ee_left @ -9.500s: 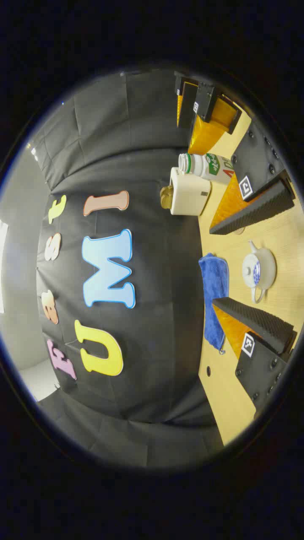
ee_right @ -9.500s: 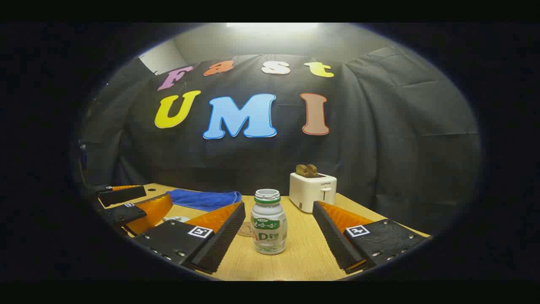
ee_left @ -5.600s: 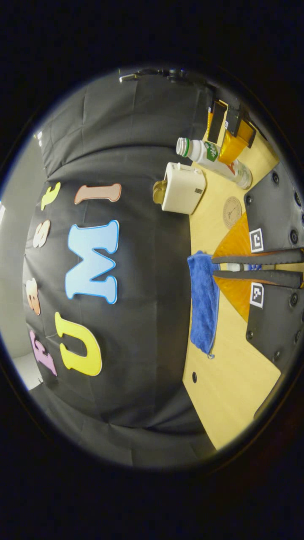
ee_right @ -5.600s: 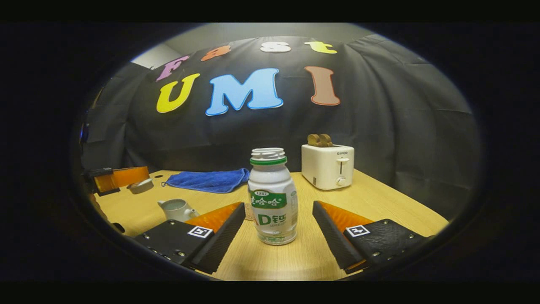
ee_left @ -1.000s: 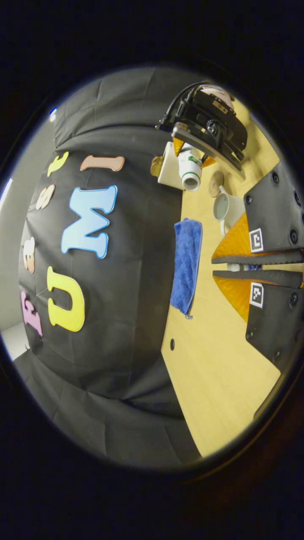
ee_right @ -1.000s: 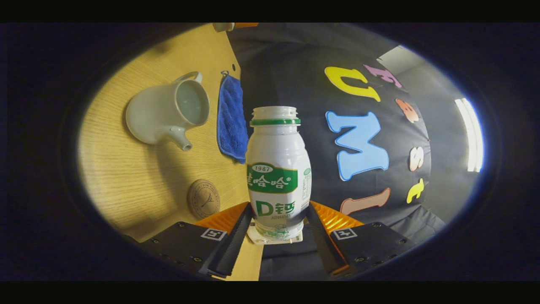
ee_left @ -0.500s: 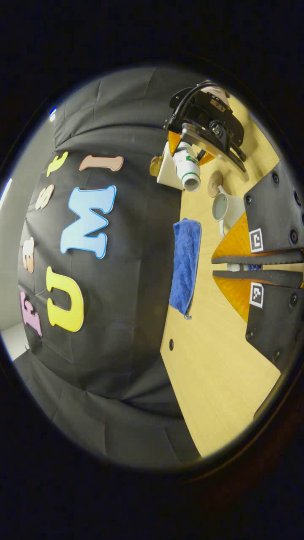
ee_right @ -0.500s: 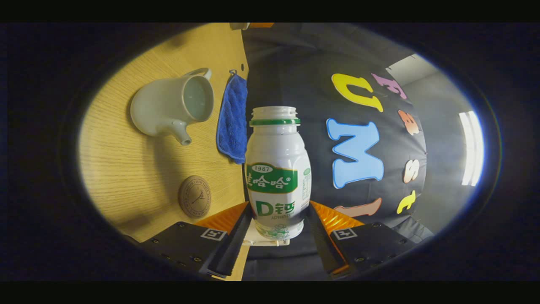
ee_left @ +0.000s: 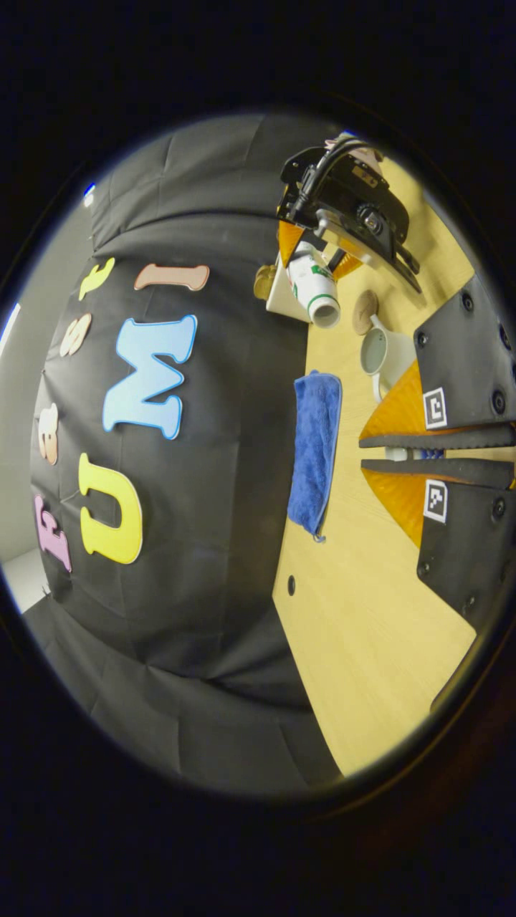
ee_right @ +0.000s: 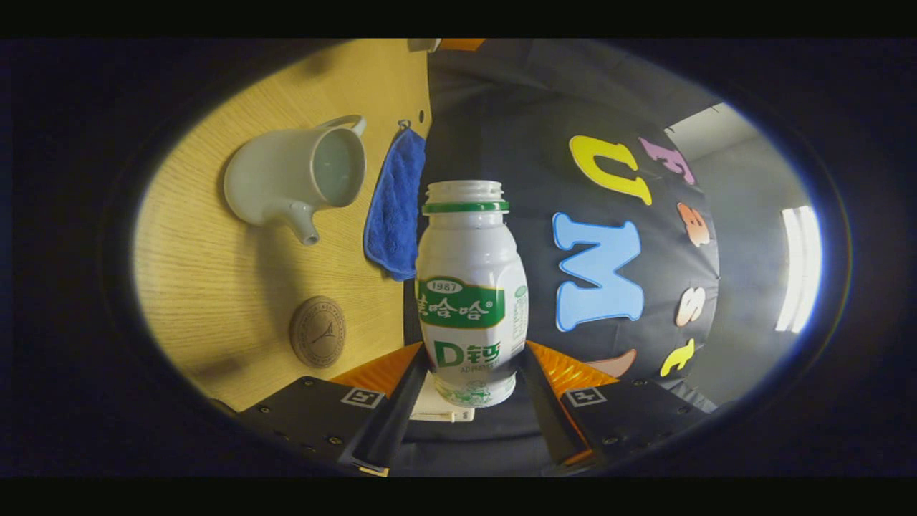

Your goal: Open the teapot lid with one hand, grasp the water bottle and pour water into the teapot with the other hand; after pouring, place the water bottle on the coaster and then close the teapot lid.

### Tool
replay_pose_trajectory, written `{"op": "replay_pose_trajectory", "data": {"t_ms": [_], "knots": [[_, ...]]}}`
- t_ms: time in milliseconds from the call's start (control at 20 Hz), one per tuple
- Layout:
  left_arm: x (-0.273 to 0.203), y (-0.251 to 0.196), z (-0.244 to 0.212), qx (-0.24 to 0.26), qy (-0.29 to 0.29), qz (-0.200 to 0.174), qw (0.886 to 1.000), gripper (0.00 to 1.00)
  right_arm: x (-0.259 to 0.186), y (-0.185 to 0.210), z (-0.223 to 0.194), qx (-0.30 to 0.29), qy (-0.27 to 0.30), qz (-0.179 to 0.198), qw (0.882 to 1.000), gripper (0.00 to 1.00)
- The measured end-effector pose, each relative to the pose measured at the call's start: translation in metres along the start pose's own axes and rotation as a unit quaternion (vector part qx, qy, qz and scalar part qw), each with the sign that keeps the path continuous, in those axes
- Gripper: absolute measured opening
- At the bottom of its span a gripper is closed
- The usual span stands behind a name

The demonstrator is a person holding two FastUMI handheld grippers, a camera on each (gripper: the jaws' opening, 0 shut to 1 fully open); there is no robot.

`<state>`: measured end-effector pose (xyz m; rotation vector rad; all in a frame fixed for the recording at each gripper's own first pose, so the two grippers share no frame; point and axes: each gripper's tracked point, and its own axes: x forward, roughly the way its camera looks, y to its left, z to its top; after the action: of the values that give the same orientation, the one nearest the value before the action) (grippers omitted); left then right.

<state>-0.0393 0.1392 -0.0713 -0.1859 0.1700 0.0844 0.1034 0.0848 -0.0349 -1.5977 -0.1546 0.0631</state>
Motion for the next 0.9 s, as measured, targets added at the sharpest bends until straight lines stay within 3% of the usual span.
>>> {"op": "replay_pose_trajectory", "data": {"t_ms": [900], "knots": [[0.000, 0.001, -0.003, -0.006, 0.002, -0.002, 1.000, 0.16, 0.003, -0.016, 0.007, -0.035, -0.018, -0.017, 0.999, 0.76]]}}
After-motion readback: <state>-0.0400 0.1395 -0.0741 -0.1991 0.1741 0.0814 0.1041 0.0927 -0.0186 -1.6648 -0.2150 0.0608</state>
